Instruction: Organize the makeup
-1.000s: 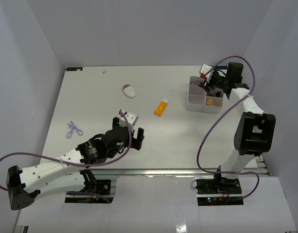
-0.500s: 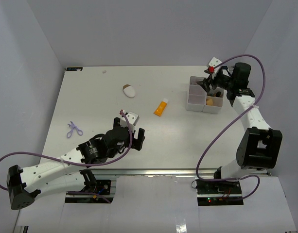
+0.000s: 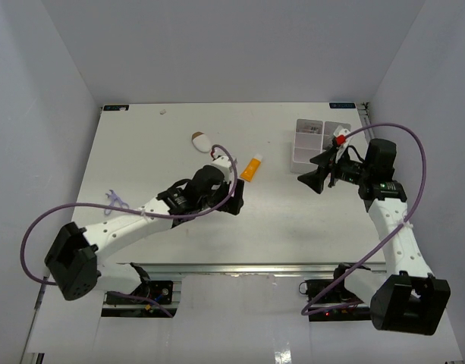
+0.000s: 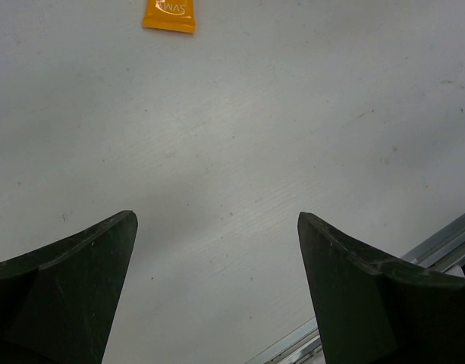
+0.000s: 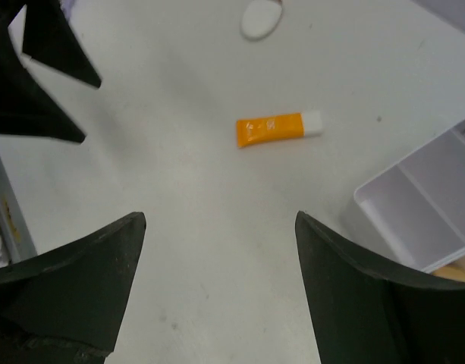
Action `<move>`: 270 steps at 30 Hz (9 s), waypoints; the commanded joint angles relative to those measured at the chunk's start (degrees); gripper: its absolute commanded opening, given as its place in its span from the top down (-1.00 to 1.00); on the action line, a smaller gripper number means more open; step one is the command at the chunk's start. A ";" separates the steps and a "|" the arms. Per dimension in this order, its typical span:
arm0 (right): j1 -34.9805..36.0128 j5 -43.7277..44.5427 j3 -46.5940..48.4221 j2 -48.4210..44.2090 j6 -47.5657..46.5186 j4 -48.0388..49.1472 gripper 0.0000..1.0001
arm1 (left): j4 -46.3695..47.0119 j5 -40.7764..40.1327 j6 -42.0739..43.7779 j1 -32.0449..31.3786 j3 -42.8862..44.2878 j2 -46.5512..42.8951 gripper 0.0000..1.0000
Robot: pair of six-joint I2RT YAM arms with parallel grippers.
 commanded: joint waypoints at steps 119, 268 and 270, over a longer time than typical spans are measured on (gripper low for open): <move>-0.45 0.31 -8.19 7.89 19.16 9.28 0.80 | 18.83 10.70 2.03 -10.34 9.29 15.82 -0.96; -5.95 -9.48 -8.78 -3.00 14.77 12.12 -0.86 | -26.76 -19.28 -17.33 26.58 73.20 66.07 -0.96; -5.89 -9.48 -8.78 -2.86 14.70 12.12 -0.86 | -26.61 -19.27 -17.31 26.86 73.34 66.28 -0.96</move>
